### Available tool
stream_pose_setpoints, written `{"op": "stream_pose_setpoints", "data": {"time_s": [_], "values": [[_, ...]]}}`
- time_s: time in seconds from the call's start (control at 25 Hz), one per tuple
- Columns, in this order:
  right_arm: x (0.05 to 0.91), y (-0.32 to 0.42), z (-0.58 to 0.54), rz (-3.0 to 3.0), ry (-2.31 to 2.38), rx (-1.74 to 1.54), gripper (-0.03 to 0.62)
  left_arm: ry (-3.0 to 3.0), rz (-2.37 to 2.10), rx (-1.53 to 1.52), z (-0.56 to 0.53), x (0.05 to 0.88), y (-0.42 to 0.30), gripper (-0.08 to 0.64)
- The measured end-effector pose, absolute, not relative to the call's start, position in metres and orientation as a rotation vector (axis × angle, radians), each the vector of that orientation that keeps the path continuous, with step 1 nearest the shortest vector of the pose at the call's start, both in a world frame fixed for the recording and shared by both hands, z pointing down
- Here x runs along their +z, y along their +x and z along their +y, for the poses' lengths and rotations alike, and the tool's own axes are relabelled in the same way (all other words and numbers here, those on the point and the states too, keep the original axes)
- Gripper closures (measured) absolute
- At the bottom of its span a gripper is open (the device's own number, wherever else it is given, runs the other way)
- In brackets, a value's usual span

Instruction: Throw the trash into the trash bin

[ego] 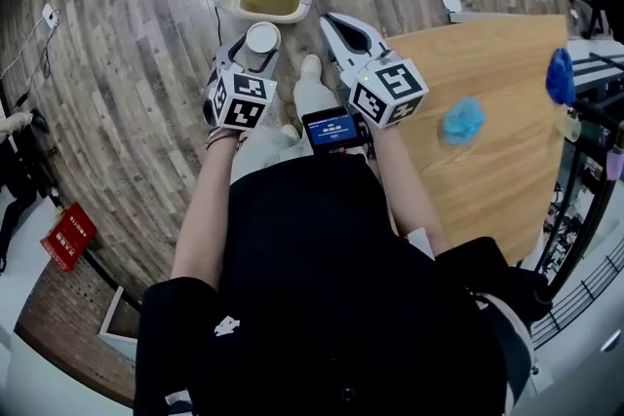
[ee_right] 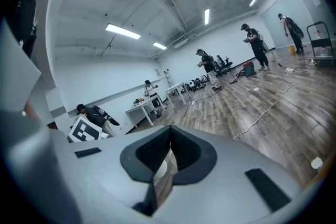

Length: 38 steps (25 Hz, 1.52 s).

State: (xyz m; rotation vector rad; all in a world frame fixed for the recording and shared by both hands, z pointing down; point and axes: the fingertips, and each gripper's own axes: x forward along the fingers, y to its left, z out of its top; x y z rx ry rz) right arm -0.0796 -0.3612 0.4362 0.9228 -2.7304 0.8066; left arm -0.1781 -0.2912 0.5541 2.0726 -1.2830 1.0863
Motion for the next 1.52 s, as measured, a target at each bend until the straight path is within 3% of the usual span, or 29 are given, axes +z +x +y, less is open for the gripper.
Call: {"op": "stream_pose_setpoints", "data": {"time_s": [0.64, 1.04, 1.32, 1.52], "values": [[0.517, -0.13, -0.411, -2.644, 1.002, 0.841, 0.594, 2.05, -1.136, 1.046, -0.318, 0.657, -0.224, 0.276], [0.624, -0.177, -0.42, -2.591, 0.835, 0.907, 0.595, 2.115, -1.034, 1.082, -0.356, 0.781, -0.226, 0.275], [0.686, -0.166, -0.421, -2.52, 0.88, 1.002, 0.594, 2.074, -1.039, 1.04, -0.378, 0.878, -0.228, 0.275], [0.703, -0.167, -0.415, -2.496, 0.88, 1.019, 0.594, 2.111, -1.114, 0.949, -0.399, 0.891, -0.238, 0.25]]}}
